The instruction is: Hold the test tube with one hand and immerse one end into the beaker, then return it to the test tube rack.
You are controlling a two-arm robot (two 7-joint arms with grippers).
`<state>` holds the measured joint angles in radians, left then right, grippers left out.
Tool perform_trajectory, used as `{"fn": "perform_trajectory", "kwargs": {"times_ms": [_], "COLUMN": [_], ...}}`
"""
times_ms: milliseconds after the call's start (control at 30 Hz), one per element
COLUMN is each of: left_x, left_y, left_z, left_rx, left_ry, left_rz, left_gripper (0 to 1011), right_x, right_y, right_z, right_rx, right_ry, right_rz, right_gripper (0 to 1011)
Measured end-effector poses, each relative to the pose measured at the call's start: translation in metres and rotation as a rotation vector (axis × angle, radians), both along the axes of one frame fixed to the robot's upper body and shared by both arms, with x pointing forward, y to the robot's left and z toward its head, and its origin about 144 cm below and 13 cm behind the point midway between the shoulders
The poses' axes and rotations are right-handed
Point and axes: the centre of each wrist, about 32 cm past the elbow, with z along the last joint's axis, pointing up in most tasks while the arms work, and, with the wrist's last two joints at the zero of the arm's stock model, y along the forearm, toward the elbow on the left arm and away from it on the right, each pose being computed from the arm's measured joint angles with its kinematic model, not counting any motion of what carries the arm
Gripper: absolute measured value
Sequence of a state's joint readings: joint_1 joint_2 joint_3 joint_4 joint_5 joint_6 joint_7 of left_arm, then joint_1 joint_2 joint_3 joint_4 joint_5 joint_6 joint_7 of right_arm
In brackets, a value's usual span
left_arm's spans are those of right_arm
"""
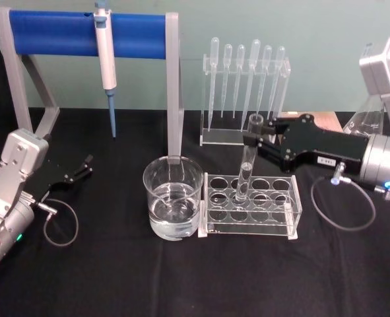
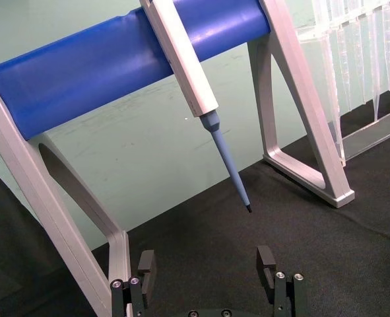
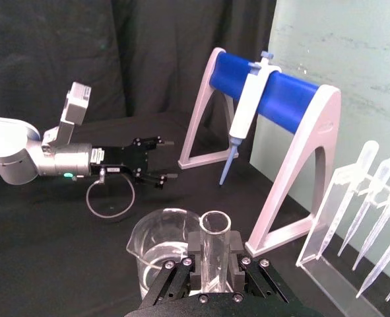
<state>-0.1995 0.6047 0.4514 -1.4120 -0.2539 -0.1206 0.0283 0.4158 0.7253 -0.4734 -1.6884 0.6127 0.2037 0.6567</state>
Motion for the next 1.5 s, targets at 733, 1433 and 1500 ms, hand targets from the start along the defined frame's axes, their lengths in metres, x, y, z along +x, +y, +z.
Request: {"fn": "perform_trajectory", "kwargs": {"times_ms": [733,1433,1500], "left_x": [0.000,0.000,0.000], "left_y": [0.000,0.000,0.000], "left_z": [0.000,0.000,0.000], "left_rx": [0.000,0.000,0.000], "left_ry": [0.000,0.000,0.000], "left_rz": [0.000,0.000,0.000], "left_gripper": [1000,1000,1000], "right_x": [0.002,0.001,0.001], "right_y": [-0.002,-0.003,-0.003], "right_z": [0.041,0.043,0.043], "right_rx": [0.023,0.024,0.024], "right_ry": [-0.031,-0.033,-0.033], "right_rz": [-0.005,-0.007,-0.007], "right_gripper": [242,242,242]}}
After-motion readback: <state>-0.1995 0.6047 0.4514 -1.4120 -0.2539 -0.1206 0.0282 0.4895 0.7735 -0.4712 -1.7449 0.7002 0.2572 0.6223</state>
